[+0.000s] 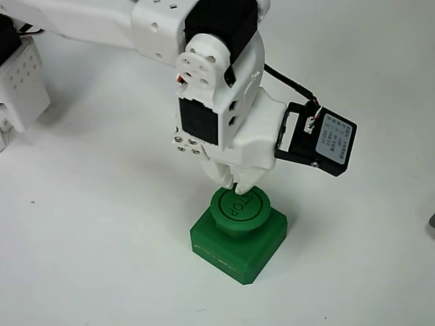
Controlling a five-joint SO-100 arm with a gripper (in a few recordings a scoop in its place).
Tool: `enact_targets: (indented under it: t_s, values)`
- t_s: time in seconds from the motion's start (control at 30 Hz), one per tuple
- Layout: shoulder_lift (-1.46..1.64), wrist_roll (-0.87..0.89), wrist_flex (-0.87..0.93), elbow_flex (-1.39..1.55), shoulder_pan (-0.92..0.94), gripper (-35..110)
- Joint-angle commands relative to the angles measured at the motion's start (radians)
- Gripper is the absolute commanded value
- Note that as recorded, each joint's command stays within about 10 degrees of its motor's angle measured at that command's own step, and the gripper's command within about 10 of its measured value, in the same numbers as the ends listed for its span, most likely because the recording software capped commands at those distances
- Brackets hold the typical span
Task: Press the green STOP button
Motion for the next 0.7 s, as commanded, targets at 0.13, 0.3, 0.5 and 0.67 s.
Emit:
enact_targets:
  t_s: [0.13,0.3,0.5,0.67]
  values:
    - [0.023,-0.006,0.0,0.021,0.0,0]
    - [0.071,-0.011,0.002,0.011,0.002,0]
    - [0.112,-0.026,0.009,0.014,0.017,0]
    - [0.135,-0.028,0.009,0.012,0.014,0]
